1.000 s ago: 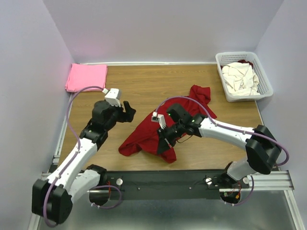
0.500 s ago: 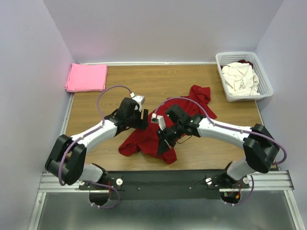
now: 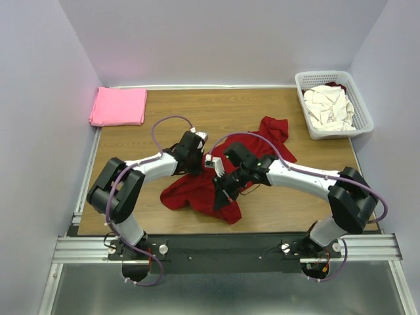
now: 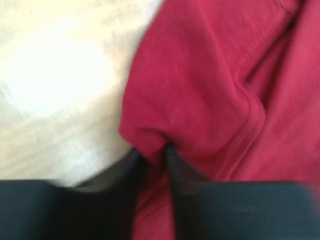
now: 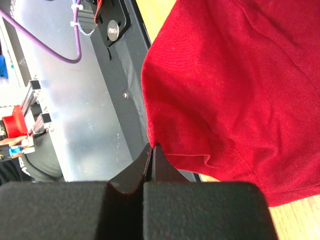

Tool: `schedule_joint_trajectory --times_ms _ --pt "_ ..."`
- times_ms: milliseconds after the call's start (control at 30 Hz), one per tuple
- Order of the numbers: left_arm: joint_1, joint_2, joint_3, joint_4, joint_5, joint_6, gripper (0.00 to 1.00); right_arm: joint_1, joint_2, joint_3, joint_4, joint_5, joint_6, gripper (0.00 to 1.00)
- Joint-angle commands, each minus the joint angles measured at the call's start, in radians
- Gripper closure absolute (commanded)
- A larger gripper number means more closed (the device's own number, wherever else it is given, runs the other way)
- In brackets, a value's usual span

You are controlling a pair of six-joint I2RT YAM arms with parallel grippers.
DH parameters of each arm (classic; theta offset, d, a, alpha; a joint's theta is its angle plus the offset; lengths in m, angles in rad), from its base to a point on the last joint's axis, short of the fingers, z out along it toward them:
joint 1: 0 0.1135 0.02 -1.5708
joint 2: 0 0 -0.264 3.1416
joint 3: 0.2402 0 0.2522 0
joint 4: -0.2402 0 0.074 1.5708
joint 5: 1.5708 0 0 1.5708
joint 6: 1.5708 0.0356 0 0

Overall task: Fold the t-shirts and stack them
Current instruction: Flatten the tshirt out

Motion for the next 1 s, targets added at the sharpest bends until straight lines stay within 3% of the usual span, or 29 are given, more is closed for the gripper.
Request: schedule_joint_trajectory --times_ms 0,33,100,267,300,367,400,467,500,533,600,800,967 --pt "0.008 0.105 0.087 -0.003 -0.091 0.031 0.88 0.013 0.031 0.041 -0.015 0.014 -0.029 0.99" --pt "0.019 0.122 0.135 -0.011 -0.098 0.06 0.95 0.011 0.048 0.052 -0.015 0.021 -0.03 0.99" --pt "0.037 0.166 0.186 -0.017 -0.13 0.083 1.0 0.013 0.067 0.064 -0.015 0.029 -0.038 0.99" --pt "0.155 0.263 0.401 -0.016 -0.123 0.158 1.0 0.034 0.172 0.182 -0.007 0.071 -0.038 0.99" --pt "0.172 0.278 0.433 -0.014 -0.121 0.171 0.97 0.04 0.221 0.21 -0.007 0.071 -0.036 0.99" --pt "0.194 0.307 0.522 -0.008 -0.111 0.213 0.9 0.053 0.264 0.268 -0.007 0.09 -0.026 0.87" --pt "0.214 0.33 0.544 -0.005 -0.108 0.224 0.79 0.062 0.29 0.317 -0.007 0.103 -0.012 0.84" --pt "0.226 0.346 0.585 0.006 -0.112 0.249 0.64 0.062 0.298 0.351 -0.009 0.158 0.001 0.67" --pt "0.237 0.343 0.587 0.024 -0.117 0.266 0.49 0.064 0.285 0.362 -0.009 0.19 0.008 0.63" --pt "0.241 0.337 0.578 0.033 -0.12 0.27 0.41 0.064 0.274 0.358 -0.009 0.228 0.01 0.56" --pt "0.255 0.299 0.561 0.055 -0.141 0.273 0.29 0.059 0.243 0.336 -0.012 0.359 0.019 0.52" --pt "0.26 0.112 0.464 0.07 -0.232 0.228 0.24 -0.065 0.127 0.192 -0.018 0.538 0.082 0.53" --pt "0.258 -0.051 0.338 -0.048 -0.275 0.052 0.28 -0.218 0.053 0.105 -0.018 0.63 0.128 0.55"
